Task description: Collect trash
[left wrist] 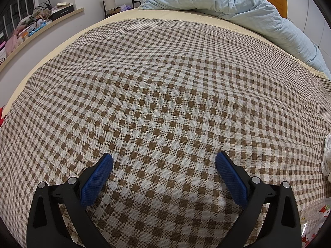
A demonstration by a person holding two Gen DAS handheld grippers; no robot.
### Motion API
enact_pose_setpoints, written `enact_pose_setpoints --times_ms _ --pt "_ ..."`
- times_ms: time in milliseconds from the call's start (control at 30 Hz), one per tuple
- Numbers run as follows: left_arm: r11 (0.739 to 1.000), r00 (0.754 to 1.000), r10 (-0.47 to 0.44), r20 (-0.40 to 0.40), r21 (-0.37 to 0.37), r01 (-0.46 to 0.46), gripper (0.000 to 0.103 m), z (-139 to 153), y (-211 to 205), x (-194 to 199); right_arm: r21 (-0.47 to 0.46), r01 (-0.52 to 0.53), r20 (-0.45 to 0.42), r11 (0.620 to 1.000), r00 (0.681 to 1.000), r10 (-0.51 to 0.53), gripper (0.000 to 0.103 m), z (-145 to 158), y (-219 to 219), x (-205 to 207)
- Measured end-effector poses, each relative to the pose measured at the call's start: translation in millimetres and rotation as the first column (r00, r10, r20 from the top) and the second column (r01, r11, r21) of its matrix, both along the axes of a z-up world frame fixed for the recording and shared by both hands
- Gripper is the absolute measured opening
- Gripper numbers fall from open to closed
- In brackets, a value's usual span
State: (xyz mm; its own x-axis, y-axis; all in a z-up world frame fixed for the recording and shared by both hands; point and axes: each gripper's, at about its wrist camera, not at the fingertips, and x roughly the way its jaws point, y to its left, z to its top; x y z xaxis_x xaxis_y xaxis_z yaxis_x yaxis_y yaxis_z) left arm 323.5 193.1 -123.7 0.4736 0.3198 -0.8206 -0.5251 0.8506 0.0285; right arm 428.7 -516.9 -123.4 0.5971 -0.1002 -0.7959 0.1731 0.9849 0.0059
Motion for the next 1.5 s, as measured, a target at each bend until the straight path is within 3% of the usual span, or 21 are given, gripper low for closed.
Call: enact_pose_setpoints --times_ms 1500 --pt "1.0 1.0 0.0 0.008 0.001 0.0 0.097 -2.8 2.7 0.6 0.0 0.0 0.0 1.0 1.0 0.0 0.096 0.0 0.0 0.0"
